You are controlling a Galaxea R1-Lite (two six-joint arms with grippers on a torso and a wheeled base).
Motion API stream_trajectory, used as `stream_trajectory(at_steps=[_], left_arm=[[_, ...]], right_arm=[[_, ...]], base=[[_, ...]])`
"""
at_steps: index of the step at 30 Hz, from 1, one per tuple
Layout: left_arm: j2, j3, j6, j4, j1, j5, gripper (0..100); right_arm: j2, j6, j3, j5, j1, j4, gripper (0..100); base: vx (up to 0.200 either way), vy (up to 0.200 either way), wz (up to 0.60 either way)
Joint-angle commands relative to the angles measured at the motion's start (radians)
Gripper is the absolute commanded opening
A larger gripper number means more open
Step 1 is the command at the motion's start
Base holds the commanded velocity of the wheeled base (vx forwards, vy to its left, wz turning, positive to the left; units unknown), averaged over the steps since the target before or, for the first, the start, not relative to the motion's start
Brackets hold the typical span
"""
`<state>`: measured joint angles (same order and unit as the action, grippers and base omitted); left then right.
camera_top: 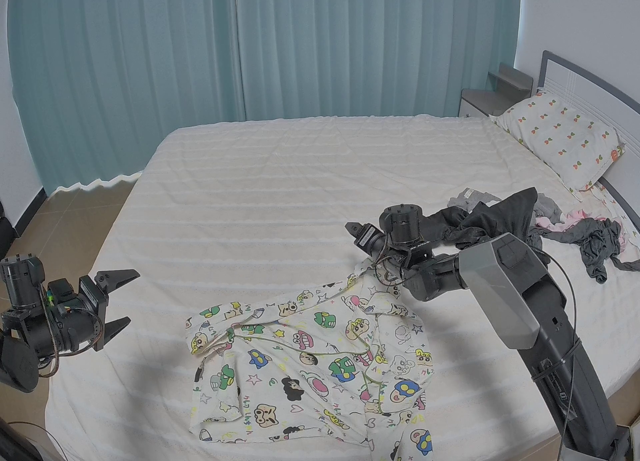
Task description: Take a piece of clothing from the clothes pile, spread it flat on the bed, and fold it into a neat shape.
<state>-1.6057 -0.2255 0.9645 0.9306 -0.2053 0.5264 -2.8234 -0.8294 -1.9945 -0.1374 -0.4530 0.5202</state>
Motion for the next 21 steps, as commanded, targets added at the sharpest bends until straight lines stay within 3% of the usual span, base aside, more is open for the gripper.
stream_trajectory(at_steps=[1,9,11,15,21], left_arm=[[-0.002,0.0,0.0,0.0,0.0,0.0,100],[-0.002,-0.001,0.0,0.0,0.0,0.0,100],[0.001,0.0,0.0,0.0,0.0,0.0,100],[0.003,0.0,0.002,0.0,0.0,0.0,100],[0.013,0.006,0.007,0.0,0.012,0.0,100]], right_arm=[[-0.024,0.004,-0.006,-0.004,-0.012,0.026,100],[0.15,0.03,0.051,-0.011,0.037,0.017,100],[0.269,0.073,0.316,0.045,0.053,0.027,100],[0.381,0.127,0.635,0.15,0.071,0.057,100],[0.476,0.236,1.053,0.259,0.125,0.233,100]], base=[[0.0,0.0,0.0],[0.0,0.0,0.0],[0.0,0.0,0.0],[0.0,0.0,0.0],[0.0,0.0,0.0]])
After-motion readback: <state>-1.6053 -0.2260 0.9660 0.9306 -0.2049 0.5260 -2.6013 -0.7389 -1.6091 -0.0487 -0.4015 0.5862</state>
